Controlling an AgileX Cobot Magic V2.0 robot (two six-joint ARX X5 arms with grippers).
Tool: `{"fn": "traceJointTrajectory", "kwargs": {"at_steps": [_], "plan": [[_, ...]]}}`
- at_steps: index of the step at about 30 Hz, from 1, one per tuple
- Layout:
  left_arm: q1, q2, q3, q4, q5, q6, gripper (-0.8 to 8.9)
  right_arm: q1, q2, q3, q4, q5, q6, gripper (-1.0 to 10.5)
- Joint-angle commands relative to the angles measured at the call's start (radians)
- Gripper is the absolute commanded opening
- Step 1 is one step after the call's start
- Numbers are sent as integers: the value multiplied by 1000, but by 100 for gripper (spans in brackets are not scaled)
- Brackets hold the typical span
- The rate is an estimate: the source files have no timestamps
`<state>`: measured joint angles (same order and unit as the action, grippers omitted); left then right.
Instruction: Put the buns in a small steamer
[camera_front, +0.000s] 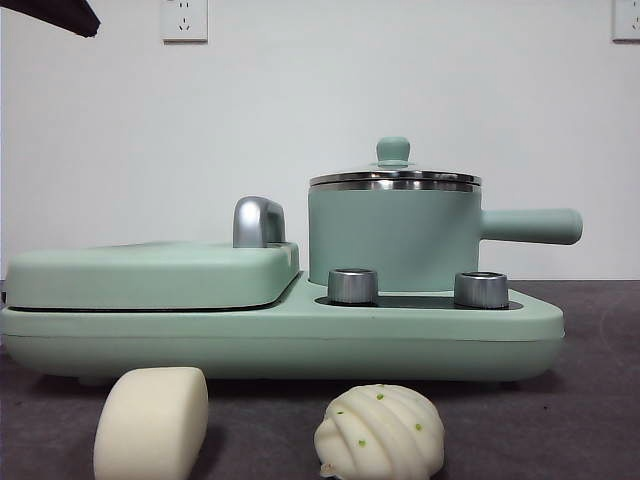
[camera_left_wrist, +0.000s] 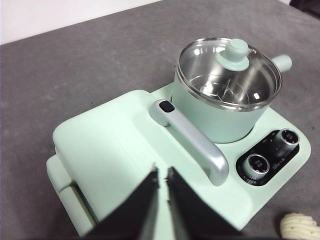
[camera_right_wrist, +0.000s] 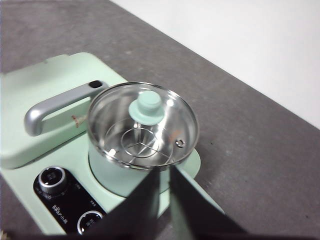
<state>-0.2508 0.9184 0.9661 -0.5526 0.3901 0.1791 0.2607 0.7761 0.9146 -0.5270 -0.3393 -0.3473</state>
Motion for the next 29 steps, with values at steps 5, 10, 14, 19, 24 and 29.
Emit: {"fn": "traceJointTrajectory", "kwargs": {"at_steps": [5,10,14,19,24,29], "plan": [[-6,6,28,34,4,45,281,10,6,17,2,0,-34,263],[-35,26,28,109,4,44,281,10,6,17,2,0,-32,263],[-106,75,28,232,5,35,281,10,6,17,2,0,-18,263],[-204,171,28,373,4,-68,280,10,6,17,18,0,-13,263],[-288,306,28,533,3,-88,280,10,6,17,41,0,27,263],[-332,456,60,657,-2,-91,280,10,6,17,41,-1,27,263]]}}
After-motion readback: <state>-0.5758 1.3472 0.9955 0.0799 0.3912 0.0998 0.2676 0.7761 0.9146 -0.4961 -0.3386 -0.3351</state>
